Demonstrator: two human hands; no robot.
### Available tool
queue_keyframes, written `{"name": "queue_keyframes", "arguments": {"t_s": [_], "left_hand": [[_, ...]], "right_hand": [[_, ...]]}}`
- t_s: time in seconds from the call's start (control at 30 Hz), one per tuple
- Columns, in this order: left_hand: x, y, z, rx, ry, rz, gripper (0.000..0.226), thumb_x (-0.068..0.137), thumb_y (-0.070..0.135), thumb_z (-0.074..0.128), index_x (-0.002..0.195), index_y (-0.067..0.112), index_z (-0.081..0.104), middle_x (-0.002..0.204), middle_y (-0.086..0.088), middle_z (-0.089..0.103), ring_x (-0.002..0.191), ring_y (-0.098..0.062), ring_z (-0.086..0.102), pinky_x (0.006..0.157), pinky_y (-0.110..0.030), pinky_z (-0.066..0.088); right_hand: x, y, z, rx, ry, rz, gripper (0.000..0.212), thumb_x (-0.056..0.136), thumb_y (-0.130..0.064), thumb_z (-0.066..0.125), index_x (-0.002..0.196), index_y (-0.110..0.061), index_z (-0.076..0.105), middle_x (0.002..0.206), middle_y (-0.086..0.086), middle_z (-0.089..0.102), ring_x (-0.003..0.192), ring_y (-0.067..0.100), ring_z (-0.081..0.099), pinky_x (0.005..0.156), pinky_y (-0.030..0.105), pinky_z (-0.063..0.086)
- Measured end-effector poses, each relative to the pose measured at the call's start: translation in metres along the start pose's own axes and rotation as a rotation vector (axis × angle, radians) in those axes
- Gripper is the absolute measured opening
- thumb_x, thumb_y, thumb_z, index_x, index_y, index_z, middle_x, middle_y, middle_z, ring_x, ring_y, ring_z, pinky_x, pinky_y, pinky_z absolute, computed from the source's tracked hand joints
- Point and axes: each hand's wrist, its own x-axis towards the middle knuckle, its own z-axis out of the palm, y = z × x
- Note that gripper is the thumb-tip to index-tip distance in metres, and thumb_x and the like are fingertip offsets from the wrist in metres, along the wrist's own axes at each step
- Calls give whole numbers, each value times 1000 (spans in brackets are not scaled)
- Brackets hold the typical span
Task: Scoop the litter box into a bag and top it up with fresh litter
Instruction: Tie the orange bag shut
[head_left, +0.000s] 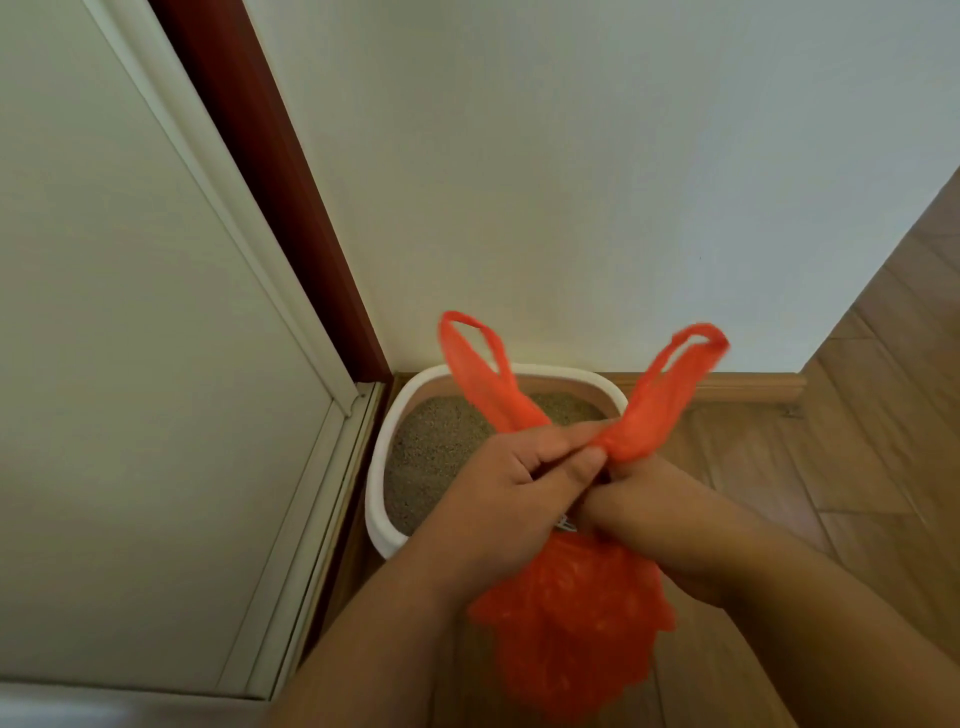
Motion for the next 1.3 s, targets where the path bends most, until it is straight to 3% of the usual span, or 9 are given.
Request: {"name": "queue_keyframes", "arguments": {"t_s": [0.1, 0.23, 0.4, 0.57, 0.8, 0.93, 1.1, 1.2, 1.3], "left_hand": [[2, -1, -8, 47, 40, -6, 32, 104, 10, 58, 131, 22, 70, 97, 17, 78, 90, 4, 69, 83, -13, 49], [0, 2, -6, 49, 169, -107, 50, 99, 16, 66, 139, 45, 58, 60, 8, 67, 51, -4, 61, 58, -20, 51], [1, 2, 2, -66, 307, -63, 48, 91, 15, 77, 120, 36, 45, 77, -9, 77, 66, -27, 75, 77, -47, 63], [7, 1, -1, -350, 298, -218, 43, 95, 7, 70, 117, 18, 35, 84, -15, 76, 68, -26, 71, 78, -46, 61], [7, 10, -7, -636, 248, -257, 20, 101, 13, 54, 102, 10, 74, 72, -9, 64, 53, -13, 56, 51, -22, 49], [11, 7, -11, -414, 88, -253, 12, 98, 15, 60, 94, 7, 68, 71, 7, 72, 58, -5, 64, 61, -23, 52], [0, 2, -10, -329, 91, -205, 16, 92, 6, 71, 104, 16, 76, 113, -6, 77, 109, -25, 72, 99, -46, 57], [3, -4, -10, -245, 166, -278, 33, 86, 12, 82, 109, 20, 59, 106, -15, 75, 103, -38, 72, 95, -60, 56], [4, -1, -11, -163, 180, -340, 40, 81, 15, 86, 110, 17, 59, 96, -11, 77, 90, -27, 75, 86, -47, 61]], "right_hand": [[-4, -5, 0, 264, -95, 28, 29, 73, -4, 59, 100, 6, 63, 85, 16, 61, 76, 27, 54, 60, 36, 43], [-1, -11, 7, 503, 1, 42, 34, 103, -31, 54, 102, -3, 73, 85, 25, 67, 71, 26, 68, 66, 34, 59], [5, -9, 4, 522, 211, -13, 34, 105, -30, 49, 106, -8, 75, 83, 22, 71, 69, 24, 68, 69, 38, 59], [11, -9, -3, 625, 187, -47, 30, 105, -24, 49, 114, -11, 75, 69, 14, 59, 59, 21, 56, 65, 35, 46], [12, -8, -14, 633, 51, -10, 17, 95, -23, 69, 82, -13, 75, 90, 18, 44, 74, 23, 38, 75, 38, 31], [10, -7, -24, 615, 125, 32, 12, 79, -11, 76, 90, -9, 78, 73, 11, 54, 61, 15, 44, 68, 32, 36], [9, -8, -27, 625, 172, 47, 27, 72, -5, 77, 98, -9, 76, 75, 10, 66, 66, 18, 55, 75, 37, 52], [9, -9, -26, 601, 172, 47, 24, 80, -3, 73, 104, -5, 74, 85, 16, 68, 74, 22, 65, 75, 38, 61], [6, -10, -20, 559, 153, 22, 23, 82, 0, 72, 105, -1, 71, 90, 18, 73, 82, 26, 74, 68, 33, 61]]}}
